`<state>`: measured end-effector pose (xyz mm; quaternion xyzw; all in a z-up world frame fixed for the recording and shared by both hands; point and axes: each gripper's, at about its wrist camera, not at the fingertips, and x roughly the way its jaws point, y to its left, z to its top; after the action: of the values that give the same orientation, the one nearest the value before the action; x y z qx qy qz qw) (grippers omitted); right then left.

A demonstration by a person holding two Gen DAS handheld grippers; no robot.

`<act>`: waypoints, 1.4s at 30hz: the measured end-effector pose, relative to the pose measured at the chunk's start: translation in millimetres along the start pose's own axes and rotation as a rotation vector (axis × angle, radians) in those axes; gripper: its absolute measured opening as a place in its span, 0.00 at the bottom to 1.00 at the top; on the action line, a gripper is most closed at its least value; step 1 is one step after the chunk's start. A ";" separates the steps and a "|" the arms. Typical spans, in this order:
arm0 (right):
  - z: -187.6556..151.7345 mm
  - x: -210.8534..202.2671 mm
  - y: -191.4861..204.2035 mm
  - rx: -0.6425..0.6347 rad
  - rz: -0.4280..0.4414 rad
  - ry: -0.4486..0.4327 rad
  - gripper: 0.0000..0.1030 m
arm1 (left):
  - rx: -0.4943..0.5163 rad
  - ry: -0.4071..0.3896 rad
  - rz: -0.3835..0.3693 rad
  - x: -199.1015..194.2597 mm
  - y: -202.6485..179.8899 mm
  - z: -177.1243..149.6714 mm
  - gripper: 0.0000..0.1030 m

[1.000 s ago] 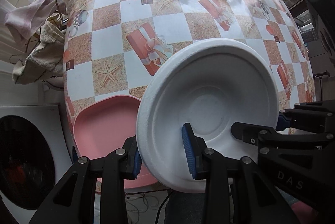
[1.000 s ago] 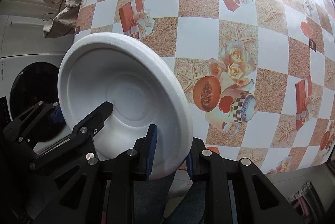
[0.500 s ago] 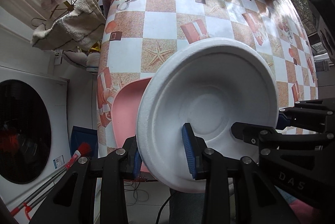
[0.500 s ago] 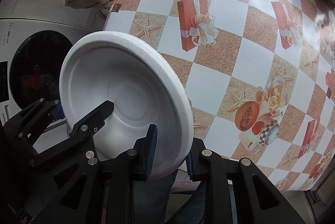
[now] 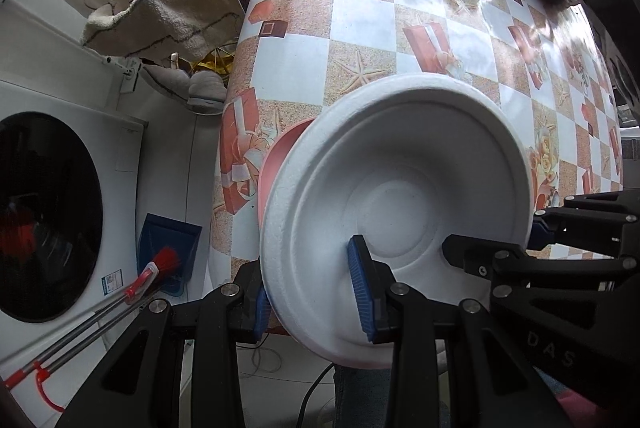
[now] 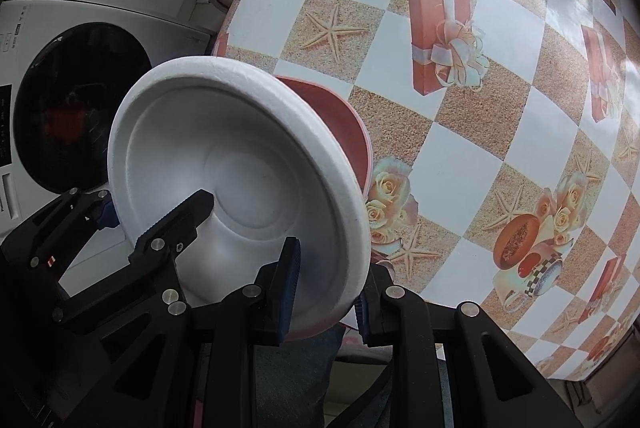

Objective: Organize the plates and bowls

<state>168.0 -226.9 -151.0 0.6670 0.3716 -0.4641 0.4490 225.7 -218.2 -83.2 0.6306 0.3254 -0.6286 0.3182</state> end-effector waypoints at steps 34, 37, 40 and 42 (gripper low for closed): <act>-14.9 -106.2 -4.6 0.018 -0.157 -0.371 0.99 | 0.054 -0.276 -0.044 -122.5 4.5 0.1 0.82; -15.5 -113.9 -9.3 0.040 -0.160 -0.389 0.99 | 0.040 -0.285 -0.081 -136.2 4.1 5.7 0.82; -15.0 -117.4 -4.6 0.025 -0.167 -0.398 0.99 | 0.066 -0.295 -0.072 -141.8 -5.0 7.1 0.82; -15.2 -118.8 -1.1 0.012 -0.179 -0.405 0.99 | 0.096 -0.304 -0.025 -143.0 -11.4 7.9 0.82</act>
<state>136.5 -221.6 -35.5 0.5271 0.3287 -0.6288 0.4676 212.1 -219.4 59.9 0.5386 0.2510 -0.7355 0.3255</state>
